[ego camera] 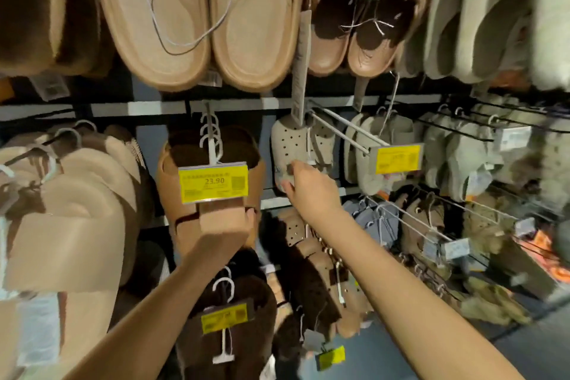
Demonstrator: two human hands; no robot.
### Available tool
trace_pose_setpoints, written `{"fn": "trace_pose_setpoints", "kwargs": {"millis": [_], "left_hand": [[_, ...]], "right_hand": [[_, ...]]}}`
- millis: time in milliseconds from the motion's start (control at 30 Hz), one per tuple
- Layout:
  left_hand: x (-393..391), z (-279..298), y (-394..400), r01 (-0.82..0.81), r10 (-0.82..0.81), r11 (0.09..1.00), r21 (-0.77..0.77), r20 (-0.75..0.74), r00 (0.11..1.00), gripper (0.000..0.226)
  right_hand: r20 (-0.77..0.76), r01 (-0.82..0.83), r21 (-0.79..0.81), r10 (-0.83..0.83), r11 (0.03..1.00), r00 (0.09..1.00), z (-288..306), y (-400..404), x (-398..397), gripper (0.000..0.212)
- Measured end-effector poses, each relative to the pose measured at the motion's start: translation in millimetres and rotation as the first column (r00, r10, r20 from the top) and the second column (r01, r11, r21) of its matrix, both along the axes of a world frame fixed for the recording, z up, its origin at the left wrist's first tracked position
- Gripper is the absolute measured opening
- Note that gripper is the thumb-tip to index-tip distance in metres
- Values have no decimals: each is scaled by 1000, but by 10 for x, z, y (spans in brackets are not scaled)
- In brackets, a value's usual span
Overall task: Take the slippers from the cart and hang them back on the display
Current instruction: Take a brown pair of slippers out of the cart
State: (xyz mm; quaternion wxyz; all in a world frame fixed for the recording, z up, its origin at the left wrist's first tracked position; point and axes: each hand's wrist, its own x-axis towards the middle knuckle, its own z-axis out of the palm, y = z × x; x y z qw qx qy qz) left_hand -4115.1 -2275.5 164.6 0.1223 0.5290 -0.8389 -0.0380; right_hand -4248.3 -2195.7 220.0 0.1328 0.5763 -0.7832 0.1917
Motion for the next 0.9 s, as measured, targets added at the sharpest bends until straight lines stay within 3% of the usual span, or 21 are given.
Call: {"fn": "trace_pose_setpoints", "kwargs": {"millis": [100,200,300,433,600,767,900], "left_hand": [[-248,163,576,232,-210,965,-122,173,962,31],[-500,240,1237,462,-459,879,-118,56,887,24],[-803,304,1888,619,-621,775,-133,28,783,27],[-1110,280,2873,820,-827,560,-119,-15,562,22],[-1236,252,4317,963,-969,246,-111,-14,246,24],[-1127,389,5542,972,-986,-159,-173,-31,-167,23],[-676,514,6348,871,-874,-469,-146,-63,-481,22]], "right_hand": [[-37,101,21,-100,995,994,-66,759,-62,29],[-29,267,45,-266,963,963,-86,1585,-141,29],[-17,509,94,-510,855,860,-120,2498,-227,26],[-43,796,117,-798,594,601,-233,3835,-126,23],[27,966,61,-968,252,251,-218,5236,367,26],[28,991,-24,-991,-133,-133,-156,6220,1223,15],[44,895,-91,-899,-438,-435,-136,6654,2199,18]]}}
